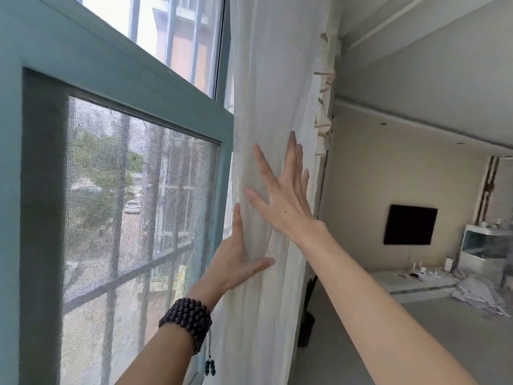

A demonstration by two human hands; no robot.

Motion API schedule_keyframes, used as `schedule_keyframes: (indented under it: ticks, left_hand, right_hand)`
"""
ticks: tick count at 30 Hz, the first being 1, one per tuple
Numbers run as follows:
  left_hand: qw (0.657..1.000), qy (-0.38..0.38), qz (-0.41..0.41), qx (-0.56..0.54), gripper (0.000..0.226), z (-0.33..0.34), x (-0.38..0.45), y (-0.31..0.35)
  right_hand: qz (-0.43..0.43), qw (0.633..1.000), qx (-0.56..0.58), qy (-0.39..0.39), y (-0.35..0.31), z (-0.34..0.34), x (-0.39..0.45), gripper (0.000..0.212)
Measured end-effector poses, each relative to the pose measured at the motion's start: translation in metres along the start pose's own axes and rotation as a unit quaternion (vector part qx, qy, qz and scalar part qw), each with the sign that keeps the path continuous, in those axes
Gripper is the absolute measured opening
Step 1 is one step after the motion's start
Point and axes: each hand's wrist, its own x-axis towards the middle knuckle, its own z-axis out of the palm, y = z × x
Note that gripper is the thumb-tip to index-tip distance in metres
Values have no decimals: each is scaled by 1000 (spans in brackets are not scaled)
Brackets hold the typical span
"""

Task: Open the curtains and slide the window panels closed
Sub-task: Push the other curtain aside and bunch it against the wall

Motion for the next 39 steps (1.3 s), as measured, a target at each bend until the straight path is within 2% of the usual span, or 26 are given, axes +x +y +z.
schedule_keyframes:
  ticks: [3,7,13,18,23,26,30,31,32,34,35,37,39]
  left_hand:
    - [1000,-5,-6,2,141,-1,8,-5]
    - [997,-10,14,71,144,9,25,-6]
    - [993,-4,28,112,145,36,61,-13]
    - [986,-22,2,163,142,66,80,-40]
    - [989,14,-41,141,141,96,117,-57]
    - [990,49,-79,111,143,116,146,-62]
    - [984,58,-127,109,140,138,186,-69]
    - [982,44,-147,107,134,141,198,-70]
    - [981,27,-166,101,117,142,209,-71]
    - [980,0,-178,91,61,146,229,-79]
    - [981,-11,-176,84,45,148,238,-84]
    - [983,-28,-161,82,43,151,251,-95]
    - [981,-42,-137,132,41,156,260,-104]
  right_hand:
    - [3,1000,-3,-5,7,15,5,76]
    - [26,999,-3,-19,21,35,10,61]
    - [75,997,-8,-33,60,51,24,50]
    - [120,988,-34,-94,109,82,22,62]
    - [180,978,34,-96,159,109,35,68]
    - [181,978,55,-90,186,123,51,66]
    - [160,983,37,-80,225,137,70,62]
    - [157,984,37,-77,235,142,74,60]
    - [155,985,37,-73,241,145,78,59]
    - [153,985,41,-68,257,154,85,57]
    - [155,985,42,-69,265,159,88,58]
    - [177,980,49,-82,279,172,92,63]
    - [214,970,54,-106,292,188,91,76]
